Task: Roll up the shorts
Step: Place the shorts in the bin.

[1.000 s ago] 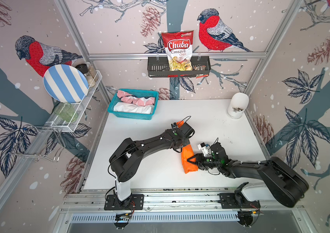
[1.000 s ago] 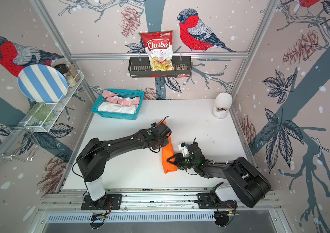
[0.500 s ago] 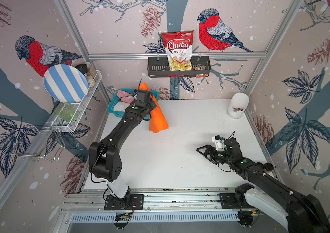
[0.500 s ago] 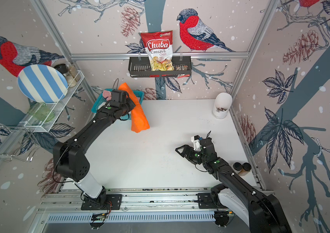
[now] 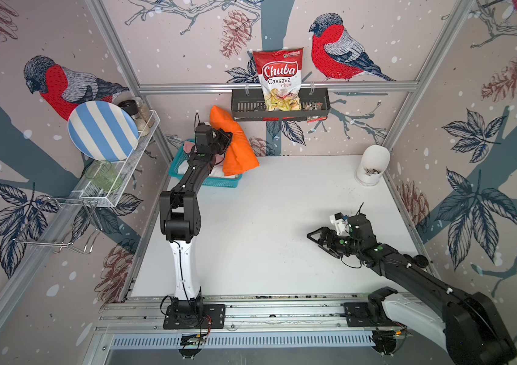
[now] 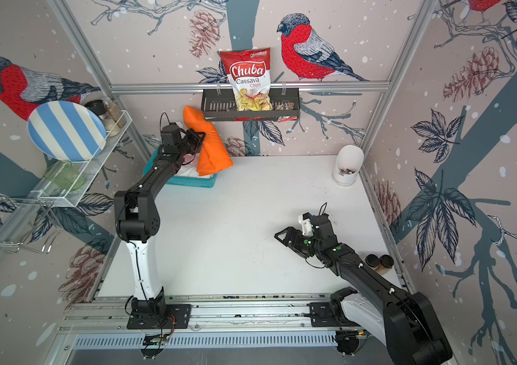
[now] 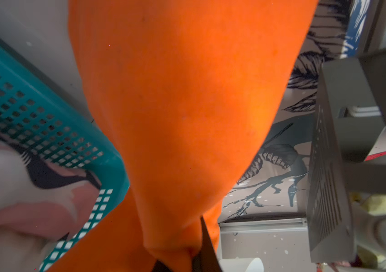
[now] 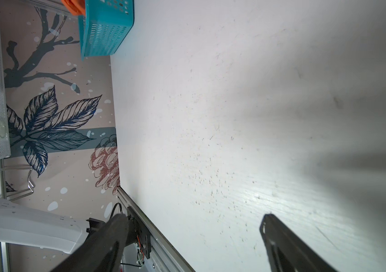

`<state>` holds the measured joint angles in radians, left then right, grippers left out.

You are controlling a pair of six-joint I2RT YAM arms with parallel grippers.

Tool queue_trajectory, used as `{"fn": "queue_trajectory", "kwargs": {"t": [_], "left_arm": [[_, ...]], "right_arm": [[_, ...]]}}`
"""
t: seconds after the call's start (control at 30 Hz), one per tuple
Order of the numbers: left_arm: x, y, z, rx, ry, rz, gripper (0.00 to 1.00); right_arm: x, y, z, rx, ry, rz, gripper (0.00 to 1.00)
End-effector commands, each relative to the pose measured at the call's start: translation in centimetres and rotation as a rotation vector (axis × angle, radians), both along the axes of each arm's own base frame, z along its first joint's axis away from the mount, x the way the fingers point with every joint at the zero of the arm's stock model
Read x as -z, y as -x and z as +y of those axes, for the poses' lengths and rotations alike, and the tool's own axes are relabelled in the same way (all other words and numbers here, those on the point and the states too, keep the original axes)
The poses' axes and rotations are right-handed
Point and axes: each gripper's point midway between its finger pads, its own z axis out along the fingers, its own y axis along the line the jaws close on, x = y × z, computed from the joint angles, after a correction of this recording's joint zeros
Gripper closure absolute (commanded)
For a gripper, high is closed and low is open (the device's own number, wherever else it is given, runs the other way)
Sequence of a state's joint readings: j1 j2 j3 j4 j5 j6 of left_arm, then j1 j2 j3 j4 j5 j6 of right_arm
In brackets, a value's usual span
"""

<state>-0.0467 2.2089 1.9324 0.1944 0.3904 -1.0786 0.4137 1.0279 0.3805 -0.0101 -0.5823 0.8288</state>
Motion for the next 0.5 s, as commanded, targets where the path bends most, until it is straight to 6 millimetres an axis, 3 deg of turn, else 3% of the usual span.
{"fn": "queue_trajectory", "kwargs": {"t": [0.0,0.1,0.27,0.47], "left_arm": [[-5.1,-0.8,0.5,0.015,0.149,-0.182,1.00],[-4.2,-1.3,1.3,-0.013,0.235,-0.164,1.00],[-5.2,-1.6,-0.8,-0.006,0.292,-0.168,1.00],[-6.4,-0.1,-3.6,-0.049,0.309,-0.123,1.00]], "right_arm": [[0.1,0.2,0.1,-0.022,0.001,-0.010,0.07],[0.3,0.2,0.2,-0.025,0.002,-0.006,0.06],[0.5,-0.1,0.6,-0.040,-0.003,0.001,0.06],[0.7,-0.1,0.9,-0.048,-0.006,0.001,0.06]]}}
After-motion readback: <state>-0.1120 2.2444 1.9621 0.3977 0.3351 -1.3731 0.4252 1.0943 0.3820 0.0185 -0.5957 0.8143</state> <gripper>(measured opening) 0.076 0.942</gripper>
